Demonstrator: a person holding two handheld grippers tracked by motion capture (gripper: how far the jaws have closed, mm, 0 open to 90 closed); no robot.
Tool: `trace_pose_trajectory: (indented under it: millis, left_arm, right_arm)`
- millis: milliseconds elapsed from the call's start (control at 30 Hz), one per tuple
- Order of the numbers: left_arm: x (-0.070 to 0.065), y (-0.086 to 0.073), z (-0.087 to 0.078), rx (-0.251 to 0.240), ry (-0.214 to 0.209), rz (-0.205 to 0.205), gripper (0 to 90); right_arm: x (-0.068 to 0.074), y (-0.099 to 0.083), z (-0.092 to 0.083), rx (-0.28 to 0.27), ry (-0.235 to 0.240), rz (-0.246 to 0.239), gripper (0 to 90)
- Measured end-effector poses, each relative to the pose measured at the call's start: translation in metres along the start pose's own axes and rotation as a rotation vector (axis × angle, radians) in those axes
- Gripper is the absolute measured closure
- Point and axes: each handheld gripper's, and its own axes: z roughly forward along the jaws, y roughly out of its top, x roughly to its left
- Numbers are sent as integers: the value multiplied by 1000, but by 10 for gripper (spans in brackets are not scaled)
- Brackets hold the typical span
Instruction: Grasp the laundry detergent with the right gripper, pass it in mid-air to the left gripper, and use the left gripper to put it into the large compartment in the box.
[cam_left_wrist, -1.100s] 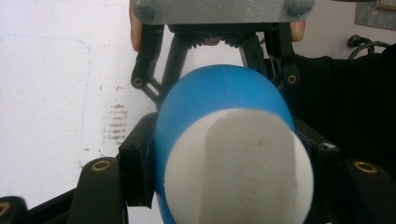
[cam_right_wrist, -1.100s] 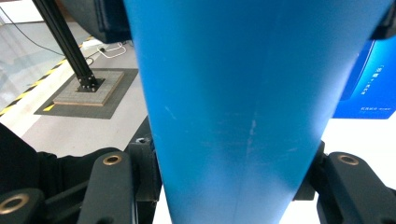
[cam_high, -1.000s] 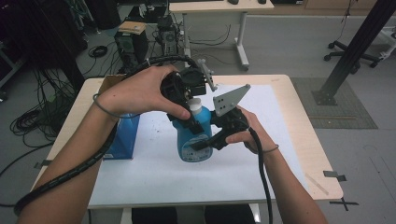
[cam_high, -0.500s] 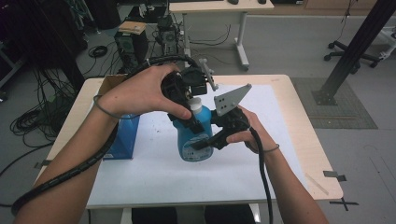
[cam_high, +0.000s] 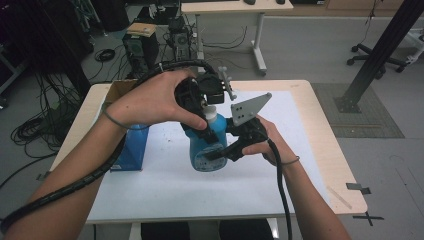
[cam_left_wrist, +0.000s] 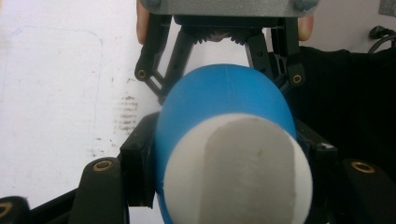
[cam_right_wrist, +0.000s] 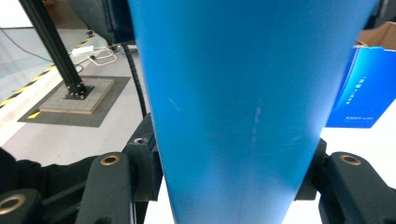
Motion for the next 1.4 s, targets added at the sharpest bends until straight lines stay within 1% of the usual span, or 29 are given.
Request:
trace_pose_trajectory:
  millis: [167,267,300,367,500,567,600,700,733,833,900,967,1000,1133,1167,1233,1333,1400]
  left_arm:
    - [1,0,1,8,0,-8,380]
    - [2,1,1,19,4,-2,380]
    - [1,2,1,16,5,-8,380]
    - [1,2,0,20,5,-5,381]
    - [1,3,0,22,3,-4,381]
    - [2,4,0,29,6,1,381]
    - [2,4,0,28,9,-5,381]
    - [2,4,0,28,9,-5,381]
    - [2,5,0,37,6,3,381]
    - [2,5,-1,35,7,0,381]
    - [2,6,-2,40,15,-2,380]
    - [2,6,-2,40,15,-2,380]
    - [2,6,-1,47,13,-5,380]
    - [1,7,0,52,10,0,380]
    - [1,7,1,54,12,1,380]
    - [1,7,1,54,12,1,380]
    - [1,6,1,54,14,-1,380]
    - [1,6,1,54,14,-1,380]
  right_arm:
    - [0,-3,1,-14,-12,10,414]
    - [0,-4,2,-24,-13,9,409]
    - [0,-5,2,-31,-17,10,409]
    - [0,-5,2,-36,-18,12,409]
    - [0,-5,2,-39,-16,10,407]
    - [1,-5,2,-42,-22,10,390]
    - [1,-6,2,-44,-21,10,382]
    - [1,-7,3,-45,-26,13,377]
    - [1,-7,2,-46,-25,14,381]
    - [1,-7,2,-47,-24,14,381]
    - [1,-7,2,-55,-30,16,346]
    - [2,-7,1,-62,-34,19,346]
    - [2,-7,1,-62,-34,19,318]
    - [2,-7,1,-71,-38,23,295]
    - [2,-7,1,-69,-44,26,272]
    - [2,-7,1,-71,-49,26,272]
    - [2,-7,0,-78,-55,29,233]
    - [2,-7,0,-83,-58,35,233]
